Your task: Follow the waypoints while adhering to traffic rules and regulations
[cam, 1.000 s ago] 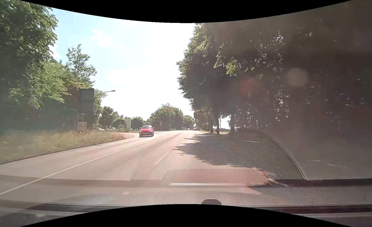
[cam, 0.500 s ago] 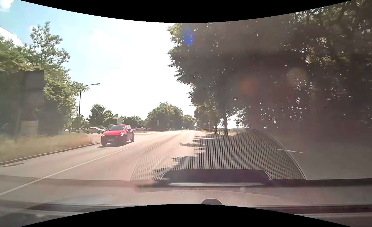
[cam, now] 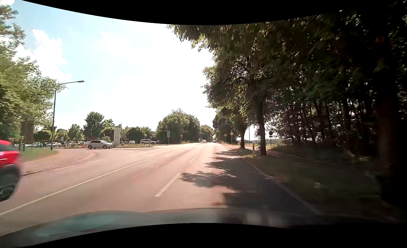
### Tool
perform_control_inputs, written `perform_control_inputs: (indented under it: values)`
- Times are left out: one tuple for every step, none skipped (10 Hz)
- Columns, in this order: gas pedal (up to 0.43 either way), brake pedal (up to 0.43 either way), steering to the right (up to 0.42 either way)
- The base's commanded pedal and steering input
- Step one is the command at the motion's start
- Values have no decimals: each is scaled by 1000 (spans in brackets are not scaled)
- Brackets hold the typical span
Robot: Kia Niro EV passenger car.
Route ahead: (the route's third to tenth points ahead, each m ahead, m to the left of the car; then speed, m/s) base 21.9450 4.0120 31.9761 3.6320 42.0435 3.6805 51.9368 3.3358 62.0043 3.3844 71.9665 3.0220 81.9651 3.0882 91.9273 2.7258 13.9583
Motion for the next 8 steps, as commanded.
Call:
perform_control_inputs:
  values:
    - [169, 0, -2]
    - [169, 0, -2]
    - [169, 0, -1]
    - [177, 0, 0]
    - [177, 0, 0]
    - [189, 0, 0]
    - [189, 0, 0]
    - [189, 0, 0]
